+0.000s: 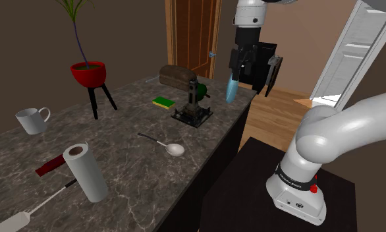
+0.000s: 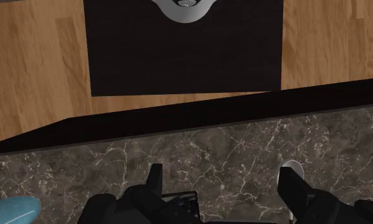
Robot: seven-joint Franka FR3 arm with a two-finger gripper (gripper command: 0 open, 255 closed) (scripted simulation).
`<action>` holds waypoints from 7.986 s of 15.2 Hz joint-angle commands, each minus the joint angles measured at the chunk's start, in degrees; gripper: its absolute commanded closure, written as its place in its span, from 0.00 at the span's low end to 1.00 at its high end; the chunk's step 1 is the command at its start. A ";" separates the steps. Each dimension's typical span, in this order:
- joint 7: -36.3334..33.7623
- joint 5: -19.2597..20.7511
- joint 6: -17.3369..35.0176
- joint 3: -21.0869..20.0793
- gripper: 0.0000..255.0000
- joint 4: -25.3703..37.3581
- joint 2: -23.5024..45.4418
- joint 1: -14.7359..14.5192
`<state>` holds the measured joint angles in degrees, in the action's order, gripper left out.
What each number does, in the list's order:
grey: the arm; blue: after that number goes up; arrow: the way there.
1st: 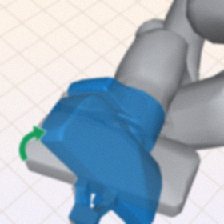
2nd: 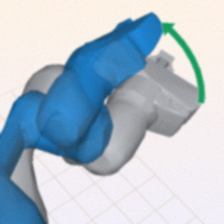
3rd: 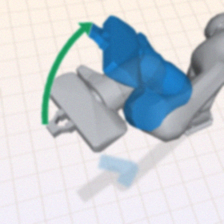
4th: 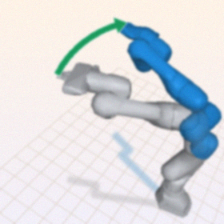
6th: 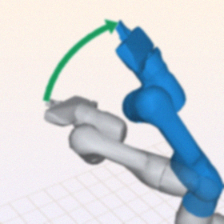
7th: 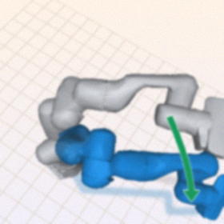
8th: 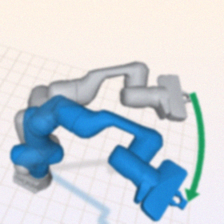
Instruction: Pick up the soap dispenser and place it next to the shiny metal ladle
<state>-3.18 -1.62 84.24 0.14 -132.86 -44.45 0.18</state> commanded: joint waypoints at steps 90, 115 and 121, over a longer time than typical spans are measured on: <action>27.62 -7.22 3.32 28.10 1.00 44.73 48.14 6.84; -9.54 -4.63 11.69 5.01 1.00 18.80 24.94 -7.60; -17.81 -6.30 13.11 -0.78 1.00 18.89 25.39 -10.66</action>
<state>-19.39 -7.65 97.74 0.36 -114.71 -19.17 -9.93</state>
